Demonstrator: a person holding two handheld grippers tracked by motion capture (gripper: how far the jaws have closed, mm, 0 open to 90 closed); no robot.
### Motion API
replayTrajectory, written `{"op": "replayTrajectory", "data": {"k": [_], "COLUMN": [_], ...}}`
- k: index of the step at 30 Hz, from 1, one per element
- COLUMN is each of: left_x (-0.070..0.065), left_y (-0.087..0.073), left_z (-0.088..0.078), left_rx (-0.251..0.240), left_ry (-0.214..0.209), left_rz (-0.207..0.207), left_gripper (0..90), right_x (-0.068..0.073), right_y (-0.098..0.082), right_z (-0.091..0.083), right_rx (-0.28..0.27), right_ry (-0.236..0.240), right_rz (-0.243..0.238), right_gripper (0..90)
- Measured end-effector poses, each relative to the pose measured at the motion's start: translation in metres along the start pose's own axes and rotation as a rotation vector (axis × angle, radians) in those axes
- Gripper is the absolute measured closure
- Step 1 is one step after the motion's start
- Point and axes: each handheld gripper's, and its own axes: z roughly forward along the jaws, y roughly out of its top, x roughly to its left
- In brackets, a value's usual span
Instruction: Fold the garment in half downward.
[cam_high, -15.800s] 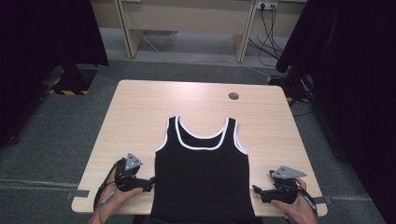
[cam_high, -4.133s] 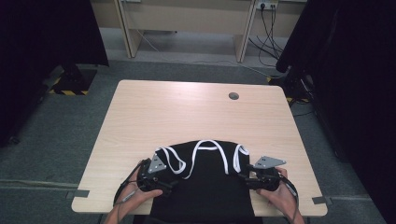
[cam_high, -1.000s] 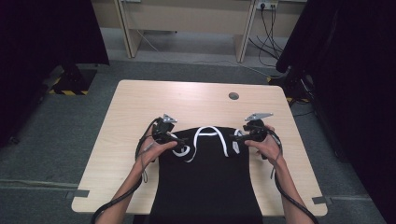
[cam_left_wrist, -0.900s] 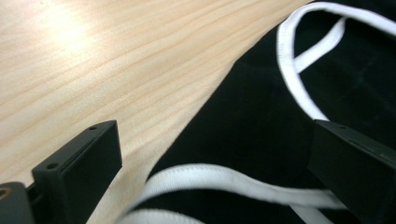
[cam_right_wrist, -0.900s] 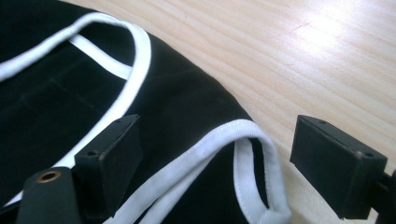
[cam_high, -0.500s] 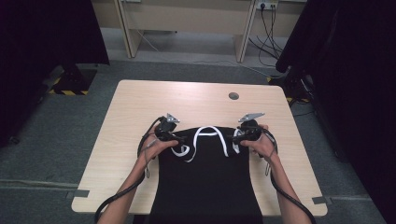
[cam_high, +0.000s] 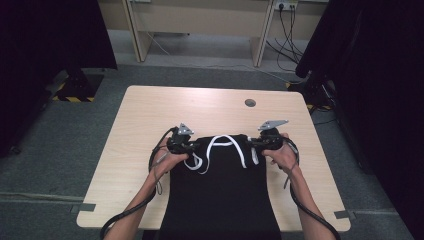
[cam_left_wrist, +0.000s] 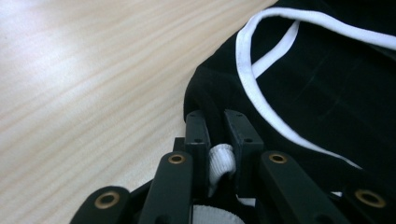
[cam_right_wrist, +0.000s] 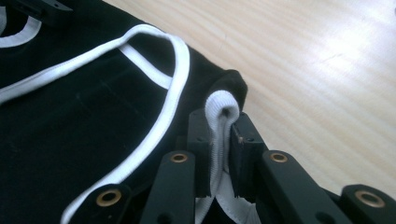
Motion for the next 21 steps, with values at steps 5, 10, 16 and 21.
{"op": "replayTrajectory", "data": {"k": [5,10,16,21], "left_x": [0.004,0.012,0.02,0.026], "left_y": [0.008,0.019,0.042,0.069], "left_z": [-0.005,-0.007,-0.008,-0.017], "left_rx": [-0.015,-0.033,-0.059,-0.096], "left_ry": [-0.004,0.022,0.058,0.087], "left_rz": [-0.026,-0.03,-0.04,-0.033], "left_gripper": [80.5,80.4,80.1,79.8], "right_x": [0.001,0.0,-0.008,-0.015], "right_y": [0.01,0.025,0.046,0.063], "right_z": [-0.011,-0.018,-0.018,-0.019], "right_rx": [-0.04,-0.071,-0.103,-0.119], "right_ry": [-0.012,-0.036,-0.073,-0.106], "right_rz": [-0.01,-0.018,-0.017,-0.016], "right_gripper": [81.8,81.9,81.9,81.9]}}
